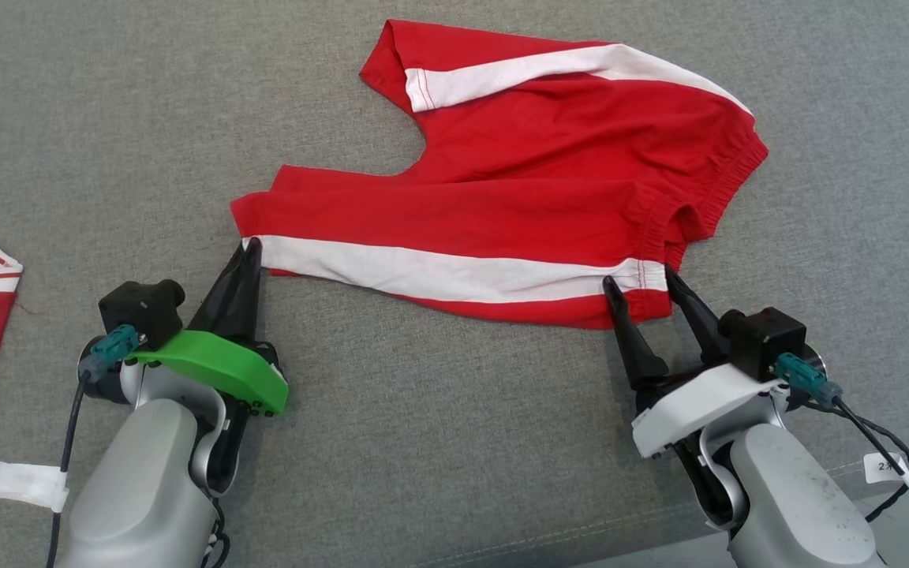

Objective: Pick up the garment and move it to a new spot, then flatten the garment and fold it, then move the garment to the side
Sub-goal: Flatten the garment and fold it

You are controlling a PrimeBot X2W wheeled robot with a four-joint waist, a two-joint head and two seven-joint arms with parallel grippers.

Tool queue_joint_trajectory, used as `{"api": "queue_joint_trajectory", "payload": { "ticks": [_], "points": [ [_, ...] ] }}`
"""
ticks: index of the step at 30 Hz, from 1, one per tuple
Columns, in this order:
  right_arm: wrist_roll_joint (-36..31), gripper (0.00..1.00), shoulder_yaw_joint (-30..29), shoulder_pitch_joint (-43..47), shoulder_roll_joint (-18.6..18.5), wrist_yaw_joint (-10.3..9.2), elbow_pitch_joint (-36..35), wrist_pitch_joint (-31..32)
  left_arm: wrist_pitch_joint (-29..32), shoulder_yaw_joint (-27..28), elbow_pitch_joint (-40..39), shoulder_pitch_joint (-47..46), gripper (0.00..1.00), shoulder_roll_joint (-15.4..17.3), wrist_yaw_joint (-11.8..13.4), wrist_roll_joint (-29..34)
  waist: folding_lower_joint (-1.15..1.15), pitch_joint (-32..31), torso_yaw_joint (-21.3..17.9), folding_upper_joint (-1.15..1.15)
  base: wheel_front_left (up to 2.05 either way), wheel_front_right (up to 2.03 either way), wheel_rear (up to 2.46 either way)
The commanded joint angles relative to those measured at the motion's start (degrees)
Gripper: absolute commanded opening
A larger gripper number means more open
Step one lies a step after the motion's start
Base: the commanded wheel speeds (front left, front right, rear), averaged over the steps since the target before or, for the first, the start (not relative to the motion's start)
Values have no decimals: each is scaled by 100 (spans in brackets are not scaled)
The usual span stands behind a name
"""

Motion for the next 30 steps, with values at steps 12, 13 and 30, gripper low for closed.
{"api": "queue_joint_trajectory", "payload": {
  "ticks": [12,13,30],
  "points": [
    [176,0,84,-80,-66,-6,-75,-17,-4,-43,-27,-34,0,64,-10,-64,0,3,32,0,0,0,0],
    [189,0,81,-70,-69,-6,-72,-17,-5,-44,-19,-12,0,63,-10,-69,0,-10,30,0,0,0,0],
    [410,0,31,593,5,-6,266,-17,-5,-143,6,1050,0,51,-11,-319,0,-1656,60,0,0,0,0]
  ]
}}
